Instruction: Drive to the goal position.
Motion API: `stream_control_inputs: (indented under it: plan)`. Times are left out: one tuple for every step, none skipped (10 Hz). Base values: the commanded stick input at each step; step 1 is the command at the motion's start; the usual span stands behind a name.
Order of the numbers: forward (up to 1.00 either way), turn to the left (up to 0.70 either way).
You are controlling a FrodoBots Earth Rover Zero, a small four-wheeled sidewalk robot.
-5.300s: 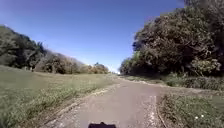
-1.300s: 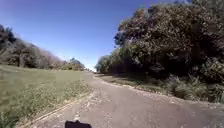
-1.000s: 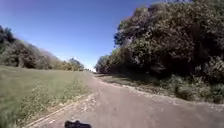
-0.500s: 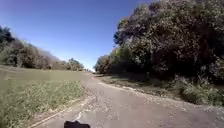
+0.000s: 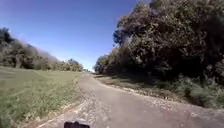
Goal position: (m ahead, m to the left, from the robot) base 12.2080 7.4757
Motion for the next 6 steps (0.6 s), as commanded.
stream_control_inputs:
  plan:
    - [0.50, 0.00]
    - [0.50, 0.00]
    - [0.50, 0.00]
    - [0.50, 0.00]
    - [0.50, 0.00]
    - [0.50, 0.00]
